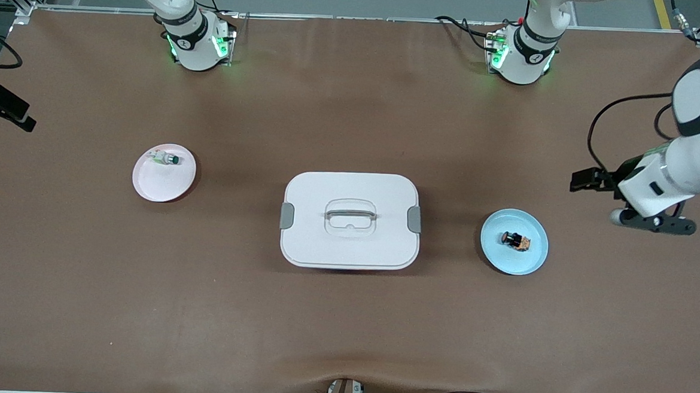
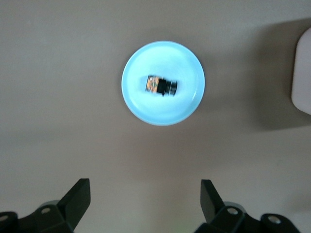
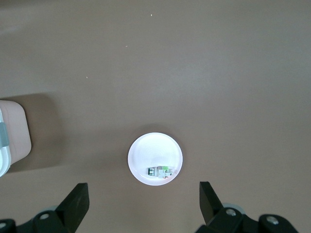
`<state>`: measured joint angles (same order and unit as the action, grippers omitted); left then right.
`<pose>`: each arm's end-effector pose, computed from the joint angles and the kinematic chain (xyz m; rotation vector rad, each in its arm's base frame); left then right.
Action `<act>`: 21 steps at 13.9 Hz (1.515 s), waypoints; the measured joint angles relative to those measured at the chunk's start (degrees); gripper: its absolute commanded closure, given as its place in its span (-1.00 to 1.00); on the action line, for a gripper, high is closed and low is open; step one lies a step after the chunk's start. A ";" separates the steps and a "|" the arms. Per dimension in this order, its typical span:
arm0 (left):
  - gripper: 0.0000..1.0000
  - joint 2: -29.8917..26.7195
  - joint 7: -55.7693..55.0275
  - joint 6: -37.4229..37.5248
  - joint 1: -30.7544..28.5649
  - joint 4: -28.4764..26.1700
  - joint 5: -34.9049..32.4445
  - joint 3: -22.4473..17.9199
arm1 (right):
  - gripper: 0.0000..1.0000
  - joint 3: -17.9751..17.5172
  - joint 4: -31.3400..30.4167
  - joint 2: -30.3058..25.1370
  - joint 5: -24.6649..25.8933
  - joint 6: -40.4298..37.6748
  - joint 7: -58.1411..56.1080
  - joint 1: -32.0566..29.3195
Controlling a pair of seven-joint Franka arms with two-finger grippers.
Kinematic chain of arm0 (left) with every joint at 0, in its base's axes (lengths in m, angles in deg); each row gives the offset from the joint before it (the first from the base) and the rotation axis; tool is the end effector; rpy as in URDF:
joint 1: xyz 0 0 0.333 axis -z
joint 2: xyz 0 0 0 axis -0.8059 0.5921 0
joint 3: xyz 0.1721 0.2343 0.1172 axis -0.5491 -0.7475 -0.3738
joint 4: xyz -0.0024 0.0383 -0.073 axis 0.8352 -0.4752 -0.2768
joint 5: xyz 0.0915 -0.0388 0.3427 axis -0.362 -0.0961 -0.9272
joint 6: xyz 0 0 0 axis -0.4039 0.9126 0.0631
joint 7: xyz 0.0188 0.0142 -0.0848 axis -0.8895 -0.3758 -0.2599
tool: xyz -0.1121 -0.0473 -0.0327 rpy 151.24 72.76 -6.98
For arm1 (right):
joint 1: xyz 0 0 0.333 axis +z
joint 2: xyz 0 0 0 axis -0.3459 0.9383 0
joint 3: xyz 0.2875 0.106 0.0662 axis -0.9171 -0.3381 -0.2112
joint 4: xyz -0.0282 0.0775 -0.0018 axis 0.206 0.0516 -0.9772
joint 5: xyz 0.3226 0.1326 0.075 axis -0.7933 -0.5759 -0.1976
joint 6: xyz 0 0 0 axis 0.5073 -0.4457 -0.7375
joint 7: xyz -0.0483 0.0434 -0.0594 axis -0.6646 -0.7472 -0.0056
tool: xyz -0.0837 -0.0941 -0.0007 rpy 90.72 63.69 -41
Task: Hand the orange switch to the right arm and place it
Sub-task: 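Reach the left gripper down to the orange switch on the blue plate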
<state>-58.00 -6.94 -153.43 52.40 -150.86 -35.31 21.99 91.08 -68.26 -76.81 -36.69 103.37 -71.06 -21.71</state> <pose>0.5575 -0.0350 0.4547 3.0638 -0.2129 -0.2337 0.5174 -0.0345 0.6367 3.1352 -0.1816 0.0588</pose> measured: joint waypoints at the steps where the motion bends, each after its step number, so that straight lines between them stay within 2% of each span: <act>1: -1.00 0.94 0.66 -2.45 0.00 -1.12 0.00 0.13 | -1.00 0.00 0.00 0.00 0.00 0.00 0.00 0.00; 5: -1.00 4.99 5.10 -14.34 -0.01 -5.92 0.00 0.97 | -1.00 0.00 0.00 0.00 0.00 0.01 0.00 0.00; 9: -1.00 8.97 6.67 -20.95 0.05 -7.36 0.00 1.94 | -1.00 0.01 0.00 0.00 0.00 0.01 0.00 0.00; 18: -1.00 16.56 10.86 -28.70 0.94 -8.33 -0.20 3.03 | -1.00 0.02 0.00 0.00 0.00 0.02 0.00 0.00; 21: -1.00 18.51 11.15 -30.24 1.08 -9.26 -3.94 3.03 | -1.00 0.02 0.00 0.00 0.00 0.02 0.00 0.00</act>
<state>-39.49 4.21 -183.67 53.48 -160.12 -39.25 25.02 91.11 -68.26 -76.81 -36.69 103.39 -71.05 -21.71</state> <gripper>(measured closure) 0.000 0.000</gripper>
